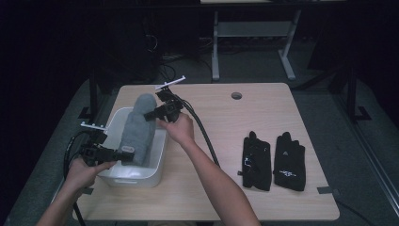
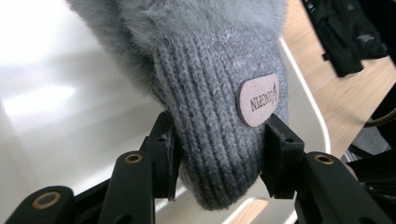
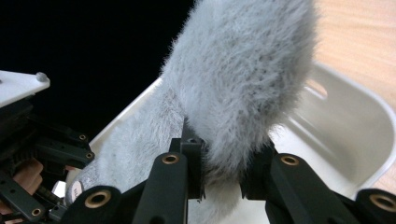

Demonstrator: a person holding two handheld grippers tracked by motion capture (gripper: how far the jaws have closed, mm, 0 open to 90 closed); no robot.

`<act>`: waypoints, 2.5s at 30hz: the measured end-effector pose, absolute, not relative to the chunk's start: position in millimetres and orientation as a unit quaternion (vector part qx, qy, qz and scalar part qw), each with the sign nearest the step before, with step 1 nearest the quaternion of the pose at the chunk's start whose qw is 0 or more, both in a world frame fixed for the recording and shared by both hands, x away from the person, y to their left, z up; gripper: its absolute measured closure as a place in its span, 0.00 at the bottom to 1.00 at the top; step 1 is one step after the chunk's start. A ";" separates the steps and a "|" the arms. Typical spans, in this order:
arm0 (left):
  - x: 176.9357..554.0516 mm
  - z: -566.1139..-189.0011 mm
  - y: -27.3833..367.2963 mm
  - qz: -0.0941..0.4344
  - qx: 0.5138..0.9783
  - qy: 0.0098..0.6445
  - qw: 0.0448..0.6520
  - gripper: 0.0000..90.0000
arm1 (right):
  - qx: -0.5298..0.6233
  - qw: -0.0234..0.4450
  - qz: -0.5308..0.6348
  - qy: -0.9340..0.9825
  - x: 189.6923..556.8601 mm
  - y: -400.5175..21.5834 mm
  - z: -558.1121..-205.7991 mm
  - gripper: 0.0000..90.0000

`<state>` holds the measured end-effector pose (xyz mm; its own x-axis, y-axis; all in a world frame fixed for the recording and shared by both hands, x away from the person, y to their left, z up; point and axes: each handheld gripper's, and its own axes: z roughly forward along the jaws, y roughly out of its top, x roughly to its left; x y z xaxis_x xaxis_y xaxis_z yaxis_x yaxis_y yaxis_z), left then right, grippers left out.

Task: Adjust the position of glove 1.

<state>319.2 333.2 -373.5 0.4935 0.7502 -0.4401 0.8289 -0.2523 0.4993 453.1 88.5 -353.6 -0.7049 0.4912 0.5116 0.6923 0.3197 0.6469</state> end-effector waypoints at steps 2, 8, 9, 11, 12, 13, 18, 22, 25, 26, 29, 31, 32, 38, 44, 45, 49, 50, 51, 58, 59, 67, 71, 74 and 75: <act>319.5 -375.8 332.6 -0.053 0.792 0.501 0.344 0.60 | -0.371 0.114 -0.451 -0.804 453.3 89.5 -358.5 0.83; 321.3 -383.7 333.3 -0.065 0.796 0.506 0.326 0.59 | -0.371 0.120 -0.439 -0.809 454.5 92.7 -370.7 0.82; 321.4 -384.8 332.9 -0.064 0.795 0.509 0.325 0.59 | -0.373 0.122 -0.436 -0.809 454.1 93.7 -371.8 0.82; 321.7 -387.0 333.2 -0.067 0.796 0.510 0.319 0.59 | -0.374 0.119 -0.433 -0.812 453.8 95.5 -374.2 0.82; 321.7 -388.1 332.9 -0.067 0.797 0.512 0.315 0.58 | -0.373 0.118 -0.430 -0.813 453.7 96.2 -375.0 0.82; 321.7 -388.9 332.7 -0.066 0.797 0.513 0.314 0.58 | -0.371 0.119 -0.431 -0.814 453.6 97.3 -376.8 0.82; 323.0 -395.7 332.1 -0.074 0.798 0.516 0.303 0.57 | -0.374 0.119 -0.425 -0.816 452.9 99.2 -382.7 0.82; 324.1 -400.6 330.4 -0.077 0.800 0.518 0.291 0.56 | -0.376 0.120 -0.424 -0.815 452.5 99.6 -387.5 0.81; 324.9 -402.9 329.8 -0.082 0.800 0.518 0.293 0.58 | -0.376 0.118 -0.418 -0.819 453.2 99.3 -388.7 0.78; 325.8 -403.7 330.3 -0.083 0.803 0.515 0.290 0.57 | -0.376 0.117 -0.416 -0.820 453.2 99.6 -388.8 0.76; 326.9 -404.7 330.1 -0.090 0.799 0.521 0.286 0.53 | -0.376 0.103 -0.401 -0.829 453.9 100.5 -389.5 0.61; 326.1 -404.2 328.2 -0.089 0.789 0.532 0.292 0.49 | -0.382 0.099 -0.406 -0.825 454.8 99.2 -389.8 0.55; 326.5 -403.6 328.2 -0.089 0.793 0.529 0.289 0.47 | -0.383 0.101 -0.409 -0.822 455.0 98.5 -389.2 0.52; 325.2 -397.2 320.7 -0.090 0.813 0.506 0.274 0.37 | -0.382 0.062 -0.421 -0.820 453.6 92.5 -379.7 0.49; 326.5 -391.0 320.5 -0.087 0.807 0.512 0.281 0.34 | -0.385 0.066 -0.430 -0.814 454.0 84.0 -372.5 0.47; 326.4 -390.2 320.9 -0.087 0.806 0.513 0.282 0.34 | -0.384 0.063 -0.432 -0.814 453.5 82.7 -371.7 0.47; 325.3 -384.8 325.4 -0.077 0.804 0.517 0.283 0.34 | -0.384 0.065 -0.435 -0.812 453.0 77.6 -369.2 0.47; 325.2 -383.3 326.2 -0.072 0.806 0.516 0.282 0.34 | -0.385 0.066 -0.439 -0.809 452.6 75.8 -368.4 0.47; 325.0 -382.2 326.5 -0.072 0.805 0.517 0.283 0.33 | -0.385 0.065 -0.439 -0.809 452.2 74.0 -367.5 0.47; 323.8 -371.6 323.6 -0.057 0.806 0.508 0.298 0.33 | -0.387 0.062 -0.446 -0.805 451.6 60.9 -361.4 0.46; 323.7 -370.0 322.6 -0.055 0.806 0.507 0.301 0.33 | -0.386 0.061 -0.446 -0.805 451.1 59.1 -360.1 0.45; 325.3 -359.0 312.4 -0.035 0.811 0.497 0.307 0.34 | -0.391 0.045 -0.448 -0.803 449.6 42.5 -349.0 0.44; 325.2 -353.2 307.4 -0.029 0.810 0.493 0.317 0.34 | -0.396 0.037 -0.449 -0.800 449.1 32.8 -344.3 0.43; 324.5 -349.8 301.8 -0.023 0.810 0.488 0.324 0.33 | -0.399 0.030 -0.445 -0.801 448.2 24.1 -341.3 0.41; 324.5 -349.3 300.4 -0.022 0.811 0.487 0.325 0.33 | -0.398 0.025 -0.444 -0.802 448.1 21.0 -340.7 0.40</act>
<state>324.5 300.4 -349.3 0.5248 0.7753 -0.3512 0.8035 -0.3151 0.5051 448.1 21.0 -340.7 -0.6821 0.6164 0.3935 0.6608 0.2890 0.6927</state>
